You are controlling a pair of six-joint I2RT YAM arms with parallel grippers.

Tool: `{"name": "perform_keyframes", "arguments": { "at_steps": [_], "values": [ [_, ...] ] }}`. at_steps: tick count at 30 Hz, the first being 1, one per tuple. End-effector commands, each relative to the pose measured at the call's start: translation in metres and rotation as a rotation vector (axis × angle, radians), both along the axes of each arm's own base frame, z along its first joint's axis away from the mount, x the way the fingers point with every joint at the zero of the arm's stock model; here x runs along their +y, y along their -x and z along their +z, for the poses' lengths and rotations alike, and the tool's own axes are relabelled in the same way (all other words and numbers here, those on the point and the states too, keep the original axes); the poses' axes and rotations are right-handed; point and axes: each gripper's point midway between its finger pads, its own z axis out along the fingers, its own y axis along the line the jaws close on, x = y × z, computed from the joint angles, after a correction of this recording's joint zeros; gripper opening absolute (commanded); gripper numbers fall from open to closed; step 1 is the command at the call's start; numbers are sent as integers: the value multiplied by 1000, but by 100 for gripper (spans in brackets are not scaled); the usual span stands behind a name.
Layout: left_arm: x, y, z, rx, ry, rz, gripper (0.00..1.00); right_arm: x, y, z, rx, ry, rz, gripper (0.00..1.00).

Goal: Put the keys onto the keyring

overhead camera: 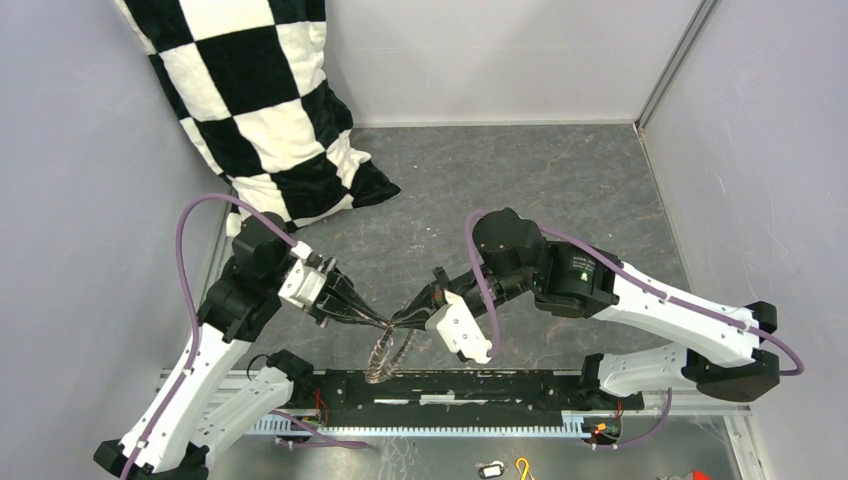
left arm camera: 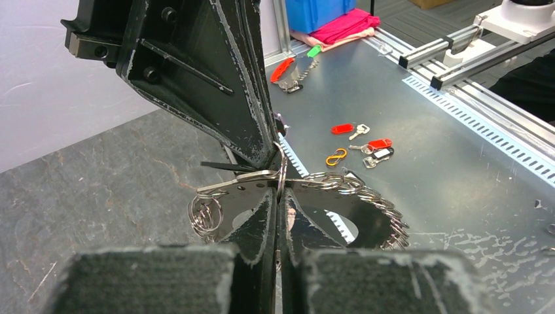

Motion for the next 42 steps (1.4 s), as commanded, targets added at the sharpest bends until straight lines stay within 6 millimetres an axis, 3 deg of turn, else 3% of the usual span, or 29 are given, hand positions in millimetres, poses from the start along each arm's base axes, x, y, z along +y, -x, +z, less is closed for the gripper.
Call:
{"name": "perform_keyframes", "arguments": {
  "at_steps": [1,11,26,42],
  "values": [
    [-2,-4,-6,54,-33,29,2,5,7,17,-24,-51,35,0],
    [-2,-8,-13,53,-56,69,2,10,6,25,-23,-86,32,0],
    [0,-7,-20,-15,-78,85,2,20,2,13,8,-51,17,0],
    [0,-4,-18,-79,-68,93,2,32,-37,-18,-17,36,-189,0]
  ]
}}
